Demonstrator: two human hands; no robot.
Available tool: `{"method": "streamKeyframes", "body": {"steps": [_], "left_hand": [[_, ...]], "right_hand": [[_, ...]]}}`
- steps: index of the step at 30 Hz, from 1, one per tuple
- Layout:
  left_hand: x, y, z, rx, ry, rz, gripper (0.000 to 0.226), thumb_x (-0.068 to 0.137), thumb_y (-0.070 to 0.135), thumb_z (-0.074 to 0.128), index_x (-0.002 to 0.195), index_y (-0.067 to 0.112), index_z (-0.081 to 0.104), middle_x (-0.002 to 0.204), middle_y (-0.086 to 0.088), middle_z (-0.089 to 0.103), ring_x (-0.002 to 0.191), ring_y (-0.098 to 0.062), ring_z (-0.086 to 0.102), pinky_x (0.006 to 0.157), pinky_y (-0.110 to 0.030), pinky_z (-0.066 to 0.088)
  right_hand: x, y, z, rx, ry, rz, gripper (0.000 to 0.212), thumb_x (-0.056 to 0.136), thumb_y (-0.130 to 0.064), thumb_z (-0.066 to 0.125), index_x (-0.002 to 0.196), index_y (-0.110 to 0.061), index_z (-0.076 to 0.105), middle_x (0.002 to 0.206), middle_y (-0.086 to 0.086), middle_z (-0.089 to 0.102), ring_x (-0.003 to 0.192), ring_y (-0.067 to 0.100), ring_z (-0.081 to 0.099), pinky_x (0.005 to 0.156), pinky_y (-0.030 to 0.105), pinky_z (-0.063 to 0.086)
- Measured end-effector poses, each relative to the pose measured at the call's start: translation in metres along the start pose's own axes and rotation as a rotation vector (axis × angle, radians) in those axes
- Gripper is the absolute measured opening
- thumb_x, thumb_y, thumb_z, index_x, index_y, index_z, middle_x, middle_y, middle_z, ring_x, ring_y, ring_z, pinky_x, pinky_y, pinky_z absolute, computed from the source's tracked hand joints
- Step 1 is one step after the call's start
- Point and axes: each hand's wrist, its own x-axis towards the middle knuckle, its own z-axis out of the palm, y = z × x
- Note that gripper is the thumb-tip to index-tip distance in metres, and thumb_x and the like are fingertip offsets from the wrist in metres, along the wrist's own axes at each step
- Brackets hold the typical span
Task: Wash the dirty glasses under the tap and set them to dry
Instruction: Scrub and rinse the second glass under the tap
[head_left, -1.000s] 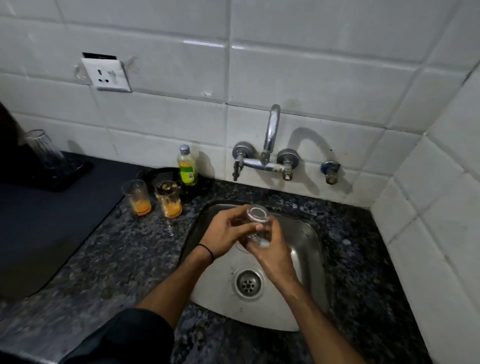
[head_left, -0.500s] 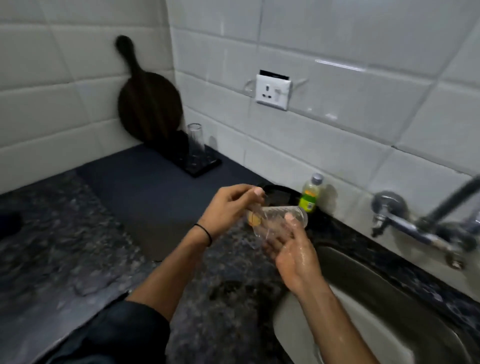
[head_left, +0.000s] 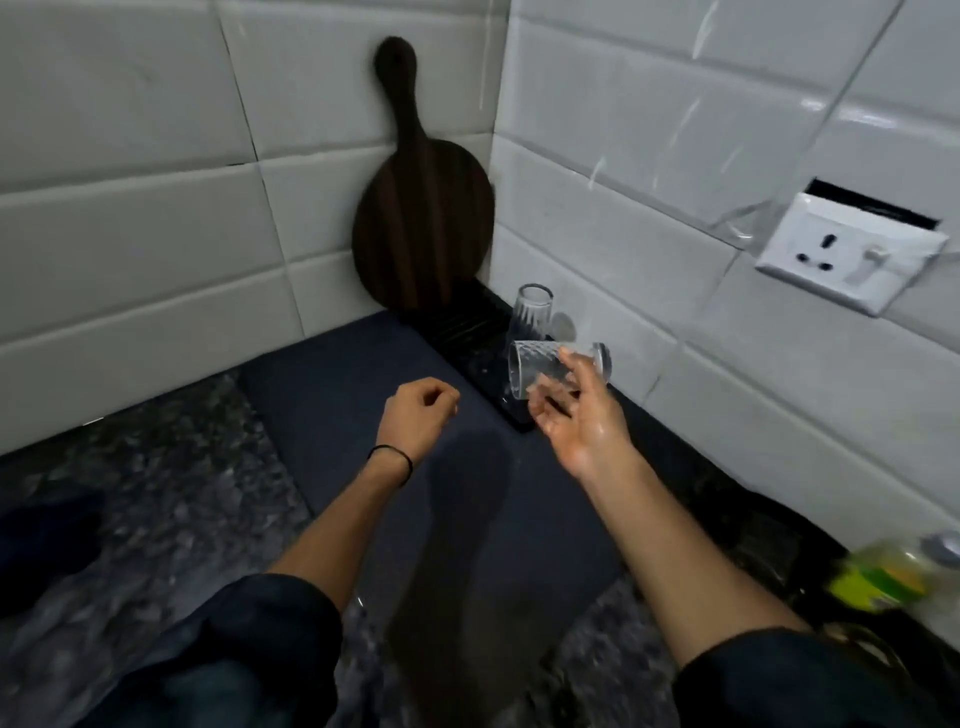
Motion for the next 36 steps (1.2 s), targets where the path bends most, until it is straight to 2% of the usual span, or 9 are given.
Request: {"method": "streamKeyframes", "body": {"steps": [2, 6, 9, 12, 15, 20, 31, 34, 36], "left_hand": [[0.031, -0.011, -0.001, 0.087, -0.003, 0.013, 0.015, 0.095, 0.019, 0.056, 0.089, 0.023, 0.070, 0.091, 0.001, 0.072, 0.085, -0.017, 0.067, 0.079, -0.033, 0.056], [0.080, -0.032, 0.005, 0.314, -0.050, 0.033, 0.020, 0.097, 0.023, 0.052, 0.107, 0.019, 0.068, 0.109, -0.003, 0.067, 0.096, -0.022, 0.062, 0.085, -0.039, 0.053], [0.101, -0.053, 0.016, 0.501, -0.057, 0.089, 0.027, 0.096, 0.027, 0.052, 0.117, 0.018, 0.065, 0.125, -0.003, 0.059, 0.116, -0.026, 0.055, 0.093, -0.041, 0.047], [0.110, -0.071, 0.027, 0.607, -0.091, 0.095, 0.042, 0.098, 0.035, 0.050, 0.137, 0.022, 0.053, 0.155, -0.003, 0.036, 0.144, -0.028, 0.028, 0.114, -0.050, 0.028], [0.113, -0.082, 0.036, 0.610, -0.126, 0.054, 0.052, 0.099, 0.041, 0.046, 0.148, 0.028, 0.038, 0.164, 0.000, 0.016, 0.151, -0.026, 0.008, 0.120, -0.054, 0.009], [0.111, -0.094, 0.046, 0.594, -0.102, 0.060, 0.057, 0.098, 0.044, 0.046, 0.152, 0.031, 0.031, 0.166, 0.002, 0.009, 0.153, -0.022, -0.003, 0.121, -0.049, -0.003], [0.114, -0.090, 0.041, 0.606, -0.145, 0.039, 0.059, 0.096, 0.041, 0.050, 0.151, 0.031, 0.032, 0.165, 0.002, 0.013, 0.152, -0.023, 0.001, 0.121, -0.049, 0.000], [0.103, -0.075, 0.038, 0.608, -0.143, 0.067, 0.056, 0.094, 0.033, 0.054, 0.148, 0.022, 0.039, 0.158, -0.004, 0.032, 0.147, -0.024, 0.024, 0.120, -0.050, 0.013], [0.085, -0.064, 0.040, 0.572, -0.116, 0.138, 0.047, 0.093, 0.029, 0.055, 0.139, 0.018, 0.050, 0.145, -0.004, 0.049, 0.134, -0.024, 0.044, 0.115, -0.048, 0.026]], "right_hand": [[0.036, 0.004, 0.022, -0.141, 0.056, -0.142, 0.030, 0.083, -0.019, 0.079, 0.099, -0.018, 0.053, 0.090, 0.006, 0.064, 0.075, 0.020, 0.062, 0.069, 0.030, 0.055], [0.098, 0.020, 0.045, -0.508, 0.136, -0.419, 0.057, 0.072, -0.022, 0.087, 0.117, -0.024, 0.052, 0.109, 0.004, 0.069, 0.091, 0.019, 0.070, 0.075, 0.028, 0.059], [0.128, 0.034, 0.054, -0.770, 0.175, -0.590, 0.048, 0.069, -0.021, 0.088, 0.099, -0.037, 0.054, 0.112, 0.007, 0.066, 0.098, 0.022, 0.067, 0.084, 0.027, 0.056], [0.149, 0.047, 0.057, -0.938, 0.200, -0.622, 0.050, 0.069, -0.026, 0.088, 0.107, -0.028, 0.056, 0.115, 0.004, 0.061, 0.099, 0.019, 0.064, 0.096, 0.044, 0.052], [0.165, 0.059, 0.057, -1.026, 0.227, -0.612, 0.053, 0.070, -0.029, 0.088, 0.112, -0.020, 0.057, 0.118, 0.002, 0.058, 0.106, 0.022, 0.062, 0.101, 0.056, 0.045], [0.178, 0.069, 0.057, -1.086, 0.259, -0.618, 0.056, 0.075, -0.024, 0.087, 0.119, -0.009, 0.055, 0.123, 0.004, 0.056, 0.114, 0.024, 0.059, 0.104, 0.051, 0.044], [0.162, 0.062, 0.042, -1.213, 0.178, -0.566, 0.069, 0.079, -0.028, 0.084, 0.133, -0.006, 0.048, 0.129, 0.008, 0.048, 0.117, 0.024, 0.054, 0.103, 0.040, 0.046], [0.131, 0.053, 0.020, -1.160, 0.132, -0.572, 0.045, 0.083, -0.030, 0.080, 0.119, -0.012, 0.060, 0.118, -0.002, 0.052, 0.105, 0.015, 0.058, 0.093, 0.033, 0.052], [0.101, 0.045, -0.004, -1.111, 0.100, -0.573, 0.026, 0.087, -0.028, 0.076, 0.106, -0.015, 0.067, 0.110, -0.003, 0.059, 0.097, 0.010, 0.062, 0.083, 0.027, 0.053]]}}
